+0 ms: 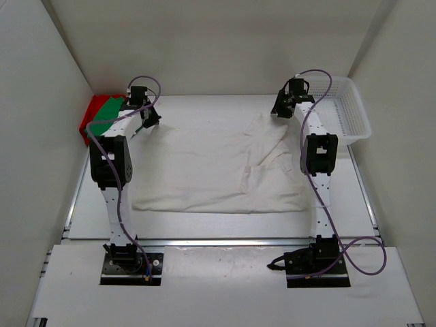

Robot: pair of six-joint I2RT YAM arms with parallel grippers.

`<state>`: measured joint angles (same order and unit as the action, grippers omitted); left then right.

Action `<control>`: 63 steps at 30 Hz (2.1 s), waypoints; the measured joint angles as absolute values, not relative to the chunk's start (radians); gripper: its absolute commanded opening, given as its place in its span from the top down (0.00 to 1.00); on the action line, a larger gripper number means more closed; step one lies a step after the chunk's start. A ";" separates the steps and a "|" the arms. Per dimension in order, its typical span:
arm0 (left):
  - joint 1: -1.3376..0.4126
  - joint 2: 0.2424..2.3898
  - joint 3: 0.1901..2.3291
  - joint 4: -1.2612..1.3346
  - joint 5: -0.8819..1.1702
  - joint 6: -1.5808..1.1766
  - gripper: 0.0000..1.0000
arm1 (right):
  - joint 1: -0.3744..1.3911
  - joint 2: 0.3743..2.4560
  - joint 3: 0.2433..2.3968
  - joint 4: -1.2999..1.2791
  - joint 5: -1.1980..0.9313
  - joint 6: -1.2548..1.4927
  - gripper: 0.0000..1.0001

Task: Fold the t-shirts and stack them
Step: Grap the side of the flattened tshirt furthest away from the robot with both arms, then fold the other side of the tshirt into a rectangle

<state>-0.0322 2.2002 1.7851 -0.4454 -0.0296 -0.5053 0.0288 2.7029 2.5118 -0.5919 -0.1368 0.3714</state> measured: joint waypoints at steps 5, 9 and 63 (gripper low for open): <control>-0.032 2.162 1.756 -0.419 -0.010 -0.524 1.00 | 0.017 2.729 2.555 -0.618 -0.188 0.391 0.76; -0.030 2.149 1.732 -0.395 0.007 -0.541 1.00 | 0.012 2.731 2.555 -0.628 -0.221 0.395 0.90; 0.088 1.646 1.193 -0.224 0.194 -0.620 1.00 | 0.057 1.388 1.144 -0.494 -0.229 0.270 1.00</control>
<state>0.0883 1.6463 1.1927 -0.2237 0.1940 -0.6197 0.0566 1.3884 1.1442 -0.4938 -0.2287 0.2703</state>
